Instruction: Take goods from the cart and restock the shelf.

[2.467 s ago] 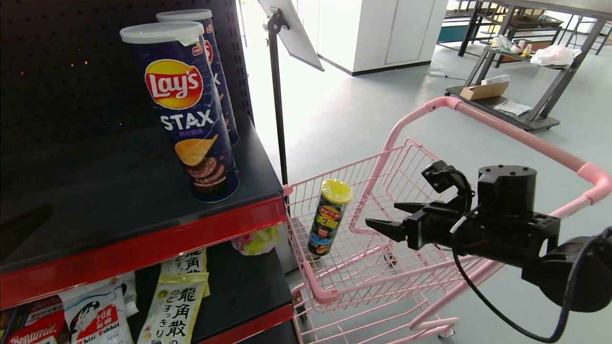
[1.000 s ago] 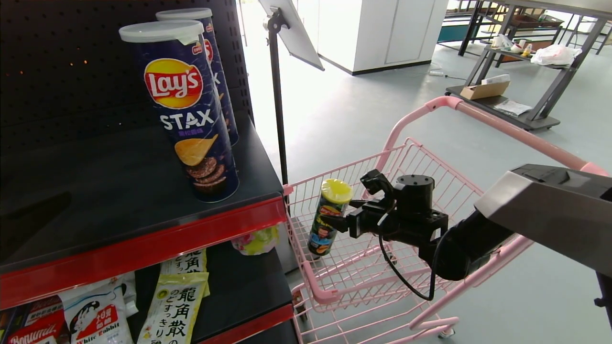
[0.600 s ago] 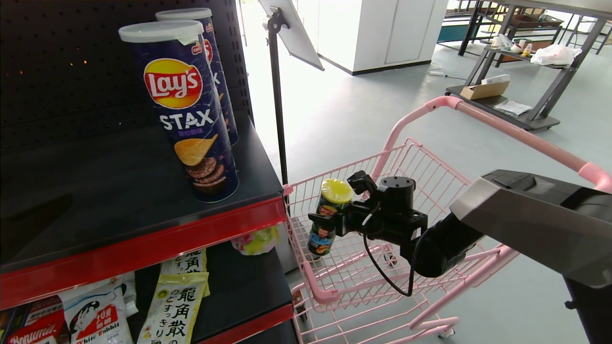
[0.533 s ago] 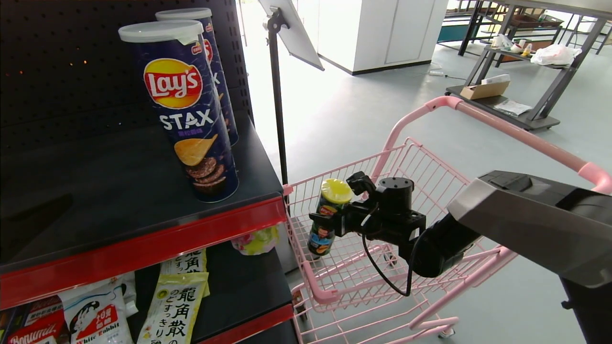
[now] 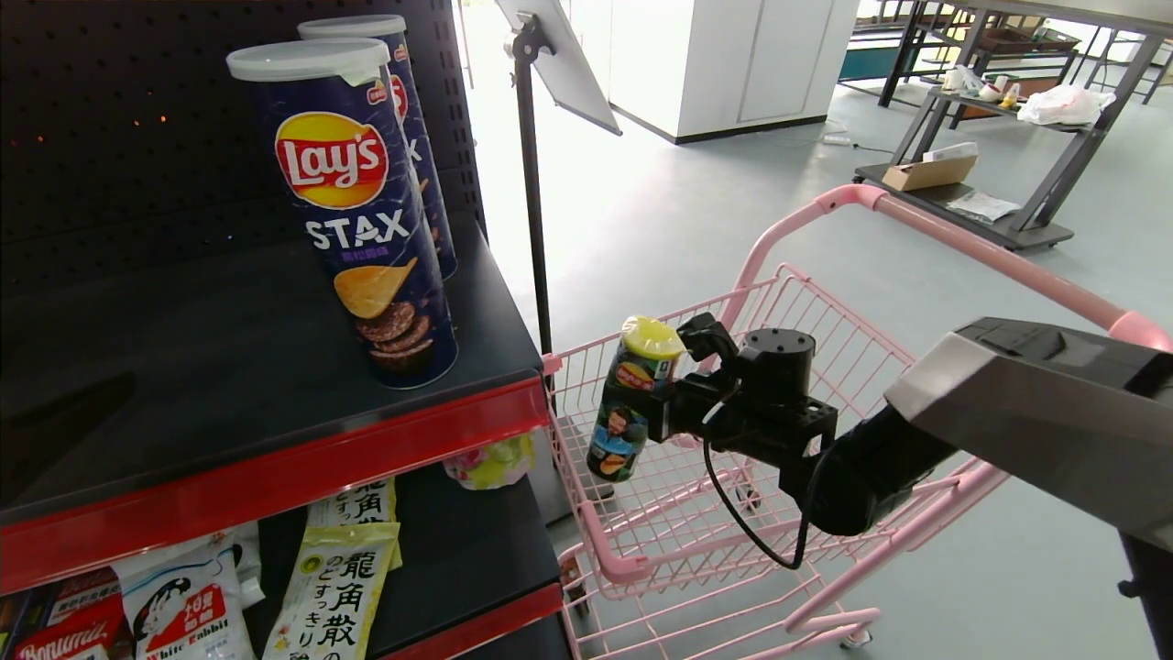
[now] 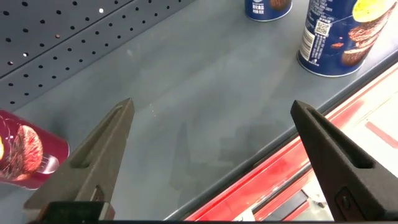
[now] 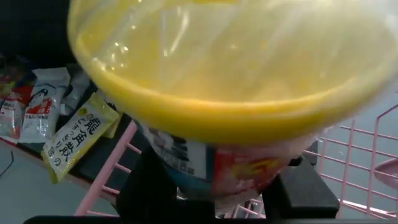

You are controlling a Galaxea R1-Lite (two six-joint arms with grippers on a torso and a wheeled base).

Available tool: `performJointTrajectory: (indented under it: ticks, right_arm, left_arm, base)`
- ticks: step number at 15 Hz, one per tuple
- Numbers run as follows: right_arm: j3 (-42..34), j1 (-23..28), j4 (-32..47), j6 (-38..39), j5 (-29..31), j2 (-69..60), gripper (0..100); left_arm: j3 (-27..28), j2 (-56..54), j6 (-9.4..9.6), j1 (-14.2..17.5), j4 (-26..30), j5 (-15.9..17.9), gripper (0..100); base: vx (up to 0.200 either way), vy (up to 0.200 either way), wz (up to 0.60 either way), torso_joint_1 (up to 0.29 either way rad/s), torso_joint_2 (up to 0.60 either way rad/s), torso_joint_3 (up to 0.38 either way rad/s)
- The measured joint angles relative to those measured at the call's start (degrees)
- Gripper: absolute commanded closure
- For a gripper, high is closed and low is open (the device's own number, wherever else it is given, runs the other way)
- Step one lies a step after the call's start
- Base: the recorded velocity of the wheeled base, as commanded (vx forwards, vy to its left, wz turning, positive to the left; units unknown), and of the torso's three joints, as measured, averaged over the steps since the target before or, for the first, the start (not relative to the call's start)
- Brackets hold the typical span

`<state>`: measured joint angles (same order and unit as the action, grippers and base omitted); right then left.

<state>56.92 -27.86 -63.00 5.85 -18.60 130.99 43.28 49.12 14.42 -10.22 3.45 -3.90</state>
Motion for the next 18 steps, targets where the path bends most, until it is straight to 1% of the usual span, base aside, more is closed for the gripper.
performJointTrajectory:
  ticks: [3,5,8,9,11,14,16,17,18]
  right_arm:
    - [-5.6,0.9,1.4,-0.5,0.1,-9.0,100]
    - [-7.8,2.4,7.0,-1.1,0.2,-16.7,100]
    - [-9.1,4.2,20.5,-1.8,1.3,-30.7,100]
    - [-9.3,4.6,25.6,-2.7,2.7,-35.5,100]
    - [-9.3,5.7,35.5,-6.4,7.1,-45.2,100]
    - [-9.5,8.0,52.4,-9.0,11.6,-58.9,100]
    - [-10.0,9.8,61.7,-9.7,12.8,-67.0,100]
    - [-10.2,10.8,64.5,-10.0,13.0,-70.0,100]
    - [-10.3,12.4,64.9,-11.2,13.1,-72.2,100]
  left_arm:
    - [-0.4,-1.6,0.0,0.0,0.3,-0.3,0]
    - [-0.8,-3.0,-0.04,0.0,0.4,-0.5,0]
    - [-1.3,-4.5,-0.06,0.0,0.2,-0.3,0]
    - [-1.6,-4.9,0.07,0.0,0.3,-0.4,0]
    - [-2.3,-5.3,1.69,0.0,0.3,-0.6,0]
    - [-2.5,-5.6,1.94,0.0,0.2,-0.5,0]
    - [-2.5,-5.7,2.02,0.0,0.2,-0.2,0]
    - [-2.5,-5.7,2.18,0.0,0.1,-0.2,0]
    - [-2.6,-5.6,2.52,0.0,0.2,-0.2,0]
  base:
    - [0.0,0.0,0.0,0.0,0.0,0.0]
    - [0.0,0.0,0.0,0.0,0.0,0.0]
    - [0.0,0.0,0.0,0.0,0.0,0.0]
    - [0.0,0.0,0.0,0.0,0.0,0.0]
    - [0.0,0.0,0.0,0.0,0.0,0.0]
    - [0.0,0.0,0.0,0.0,0.0,0.0]
    - [-0.2,0.0,0.0,0.005,0.0,0.007]
    - [-0.2,0.0,0.0,-0.002,0.01,0.002]
    - [-0.2,0.0,0.0,0.017,0.0,-0.007]
